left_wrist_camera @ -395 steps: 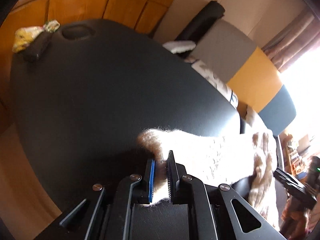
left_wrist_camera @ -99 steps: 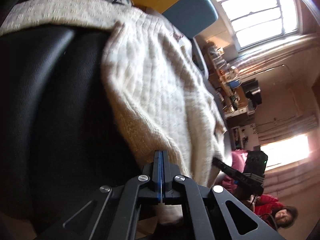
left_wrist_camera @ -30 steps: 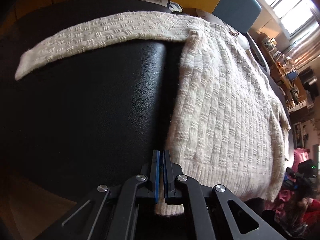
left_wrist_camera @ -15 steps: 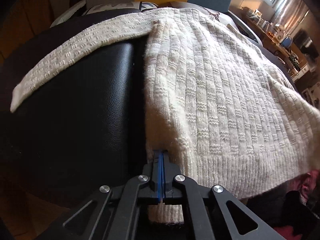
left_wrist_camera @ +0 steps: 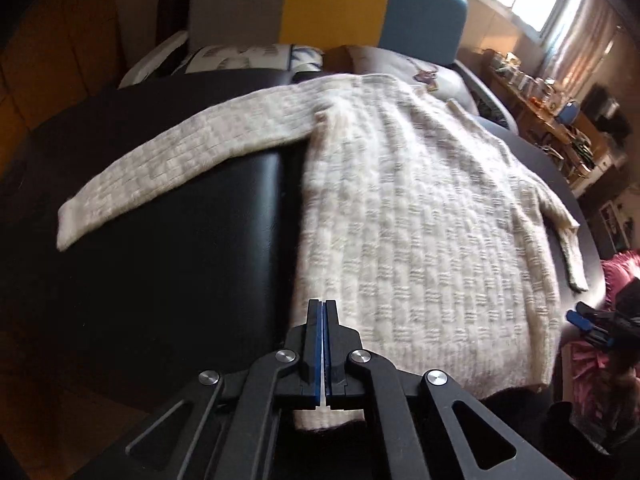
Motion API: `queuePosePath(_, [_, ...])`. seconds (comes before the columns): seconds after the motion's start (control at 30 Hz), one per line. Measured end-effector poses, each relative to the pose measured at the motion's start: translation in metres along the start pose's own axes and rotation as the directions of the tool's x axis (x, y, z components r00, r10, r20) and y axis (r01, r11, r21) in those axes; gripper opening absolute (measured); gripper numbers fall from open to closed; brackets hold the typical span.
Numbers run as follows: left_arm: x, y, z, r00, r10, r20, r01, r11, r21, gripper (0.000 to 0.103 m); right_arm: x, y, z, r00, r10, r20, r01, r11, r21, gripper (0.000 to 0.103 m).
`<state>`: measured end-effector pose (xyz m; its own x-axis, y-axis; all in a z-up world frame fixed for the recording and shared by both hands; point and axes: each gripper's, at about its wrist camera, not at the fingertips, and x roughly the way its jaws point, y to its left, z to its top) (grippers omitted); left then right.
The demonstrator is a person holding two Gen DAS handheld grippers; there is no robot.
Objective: Fold clothes
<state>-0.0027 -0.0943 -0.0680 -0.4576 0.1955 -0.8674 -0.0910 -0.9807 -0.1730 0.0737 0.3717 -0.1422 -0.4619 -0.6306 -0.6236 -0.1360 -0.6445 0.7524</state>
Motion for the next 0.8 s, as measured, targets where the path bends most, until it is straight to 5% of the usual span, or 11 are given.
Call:
queuePosePath(0.13, [0.017, -0.030, 0.013, 0.998, -0.053, -0.027, 0.056, 0.992, 0.116, 0.001, 0.016, -0.003, -0.007, 0.999, 0.038, -0.029, -0.037, 0.999, 0.009, 0.038])
queuePosePath(0.23, [0.024, -0.049, -0.011, 0.996, -0.058, -0.070, 0.068, 0.985, 0.156, 0.001, 0.024, -0.005, -0.007, 0.996, 0.079, -0.033, -0.078, 0.996, 0.030, 0.038])
queuePosePath(0.53, [0.053, -0.013, -0.049, 0.986, -0.030, -0.161, 0.030, 1.000, -0.005, 0.001, 0.048, -0.014, -0.002, 0.979, 0.199, -0.038, -0.194, 0.974, 0.119, 0.037])
queuePosePath(0.67, [0.056, 0.004, -0.053, 0.981, -0.111, -0.157, 0.097, 0.991, -0.093, 0.001, 0.051, -0.005, -0.004, 0.984, 0.170, -0.058, -0.167, 0.984, 0.056, 0.037])
queuePosePath(0.8, [0.054, 0.007, -0.056, 0.978, -0.129, -0.164, 0.113, 0.988, -0.104, 0.001, 0.027, 0.042, 0.003, 0.996, 0.086, -0.016, -0.087, 0.988, -0.125, 0.014])
